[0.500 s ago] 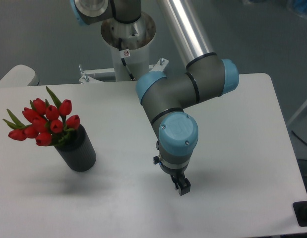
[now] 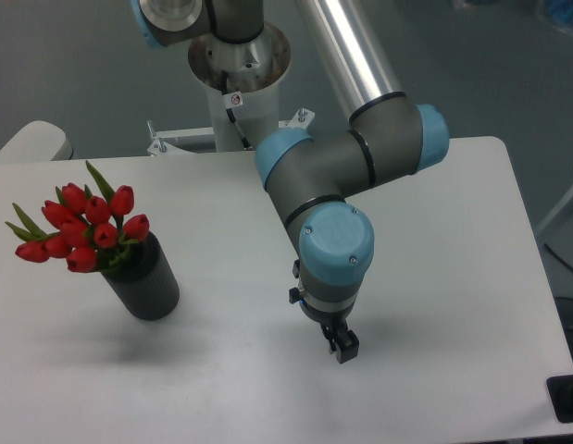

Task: Pick up the flowers from the vase

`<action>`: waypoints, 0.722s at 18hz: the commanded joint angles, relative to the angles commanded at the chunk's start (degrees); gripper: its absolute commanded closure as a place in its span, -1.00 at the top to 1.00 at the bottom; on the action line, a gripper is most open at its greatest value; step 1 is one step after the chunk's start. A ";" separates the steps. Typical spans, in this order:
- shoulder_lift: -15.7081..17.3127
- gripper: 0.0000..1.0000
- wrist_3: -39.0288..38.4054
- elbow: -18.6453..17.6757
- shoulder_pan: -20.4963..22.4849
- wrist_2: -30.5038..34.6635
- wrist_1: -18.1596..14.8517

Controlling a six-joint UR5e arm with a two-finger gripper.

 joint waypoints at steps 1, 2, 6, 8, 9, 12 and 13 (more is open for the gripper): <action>0.17 1.00 -0.26 -0.52 0.26 0.00 0.52; 0.70 1.00 -1.05 -1.40 0.09 0.00 0.70; 3.77 1.00 -3.16 -8.77 0.35 -0.26 9.74; 5.09 1.00 -3.34 -10.54 0.18 -0.35 9.76; 5.44 1.00 -3.43 -11.07 0.00 -0.96 9.84; 6.93 1.00 -5.53 -12.47 -0.53 -6.92 9.67; 8.16 1.00 -6.23 -13.44 -0.61 -8.86 9.67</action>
